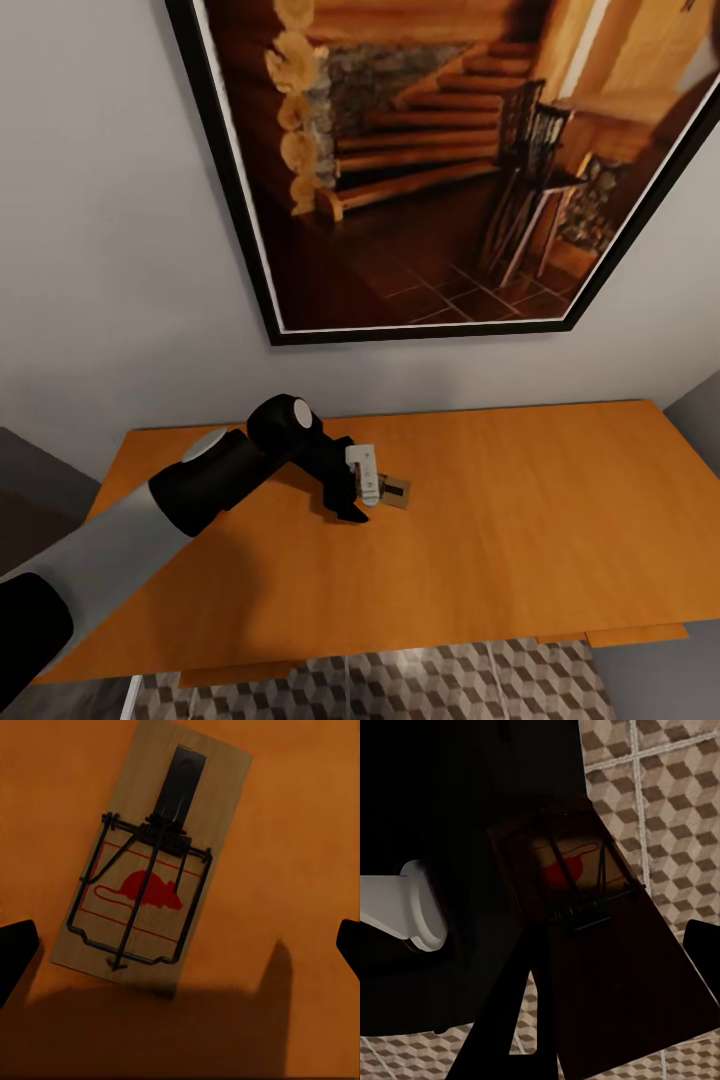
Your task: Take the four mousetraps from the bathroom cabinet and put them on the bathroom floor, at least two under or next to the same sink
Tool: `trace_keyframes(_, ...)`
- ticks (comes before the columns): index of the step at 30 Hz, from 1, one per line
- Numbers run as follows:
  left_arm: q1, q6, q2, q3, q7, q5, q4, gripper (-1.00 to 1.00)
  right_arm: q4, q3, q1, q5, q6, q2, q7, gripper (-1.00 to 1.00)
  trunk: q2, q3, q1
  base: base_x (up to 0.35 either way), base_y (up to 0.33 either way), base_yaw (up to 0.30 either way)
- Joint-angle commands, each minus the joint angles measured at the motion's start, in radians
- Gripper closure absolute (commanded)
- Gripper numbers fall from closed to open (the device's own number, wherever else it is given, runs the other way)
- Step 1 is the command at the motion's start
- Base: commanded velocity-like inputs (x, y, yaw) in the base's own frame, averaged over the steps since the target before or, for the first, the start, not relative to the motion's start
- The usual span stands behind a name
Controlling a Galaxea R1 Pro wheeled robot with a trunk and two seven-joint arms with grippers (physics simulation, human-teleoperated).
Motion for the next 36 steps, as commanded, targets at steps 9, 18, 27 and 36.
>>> trace_keyframes(9, -0.001, 0.008, 0.004, 0.0, -0.006, -0.007, -0.001, -1.0, -0.002, -0.007, 0.001, -0.002, -0.002, 0.001, -0.001, 1.0, -0.002, -0.001, 0.001, 0.0, 0.0, 0.0)
trace_keyframes(18, -0.001, 0.008, 0.003, 0.002, -0.007, -0.008, -0.002, -1.0, -0.002, -0.007, 0.001, -0.002, -0.002, 0.001, -0.001, 1.0, -0.002, -0.001, 0.001, 0.0, 0.0, 0.0)
trace_keyframes(27, -0.001, 0.008, 0.004, 0.003, -0.007, -0.008, -0.004, -1.0, -0.002, -0.007, 0.001, -0.002, -0.002, 0.001, -0.001, 1.0, -0.002, -0.001, 0.001, 0.0, 0.0, 0.0)
trace_keyframes(36, -0.001, 0.008, 0.003, 0.009, -0.006, -0.009, -0.013, -1.0, -0.002, -0.007, 0.001, -0.002, -0.002, 0.002, -0.001, 1.0, -0.002, -0.001, 0.001, 0.0, 0.0, 0.0)
